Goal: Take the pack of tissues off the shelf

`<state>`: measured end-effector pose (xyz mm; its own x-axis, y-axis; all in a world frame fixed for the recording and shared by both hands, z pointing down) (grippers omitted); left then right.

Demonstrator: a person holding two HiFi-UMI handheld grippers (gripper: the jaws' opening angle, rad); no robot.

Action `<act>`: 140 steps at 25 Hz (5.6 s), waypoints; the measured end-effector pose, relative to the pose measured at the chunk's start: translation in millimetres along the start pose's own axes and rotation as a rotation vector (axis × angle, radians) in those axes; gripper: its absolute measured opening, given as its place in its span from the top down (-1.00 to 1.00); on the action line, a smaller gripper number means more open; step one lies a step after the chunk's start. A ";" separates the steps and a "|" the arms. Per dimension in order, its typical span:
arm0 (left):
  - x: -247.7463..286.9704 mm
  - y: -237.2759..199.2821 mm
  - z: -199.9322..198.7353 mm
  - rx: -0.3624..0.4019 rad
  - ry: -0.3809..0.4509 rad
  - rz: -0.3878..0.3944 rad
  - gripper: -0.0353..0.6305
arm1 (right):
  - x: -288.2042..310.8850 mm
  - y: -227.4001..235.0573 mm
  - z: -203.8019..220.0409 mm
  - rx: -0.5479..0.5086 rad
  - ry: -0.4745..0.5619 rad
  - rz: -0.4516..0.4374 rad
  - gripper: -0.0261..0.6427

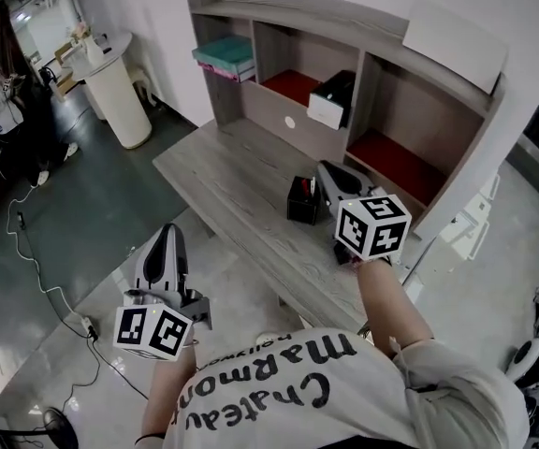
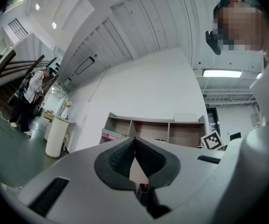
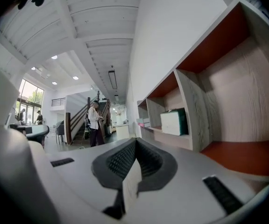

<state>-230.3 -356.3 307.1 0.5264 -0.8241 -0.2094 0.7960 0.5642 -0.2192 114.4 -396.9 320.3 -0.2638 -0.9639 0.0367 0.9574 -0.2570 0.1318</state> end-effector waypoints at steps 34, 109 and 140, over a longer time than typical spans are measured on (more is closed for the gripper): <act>21.1 -28.9 39.9 -0.084 -0.063 -0.072 0.84 | 105.9 60.6 -35.8 -1.167 -0.397 0.262 -0.40; -95.9 1.5 0.7 -0.067 0.067 -0.138 0.84 | 9.3 -53.2 -9.3 -1.046 -0.213 0.172 -0.02; -151.9 23.5 24.3 -0.096 -0.050 -0.175 0.84 | -92.5 -145.1 71.2 -0.451 -0.244 -0.125 -0.03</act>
<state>-284.2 -219.1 356.9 0.3983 -0.9102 -0.1135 0.8458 0.4123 -0.3386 -8.5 -265.5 368.4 -0.3478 -0.8934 0.2842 0.8582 -0.4255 -0.2872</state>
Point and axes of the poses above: the fingertips, and each gripper's own axes: x forward along the fingers, y to its right, z out of its underside, the point moved 8 cm from there along -x, backward along the fingers, and after that the axes turned 1 degree about -z, right-handed, at the moved point
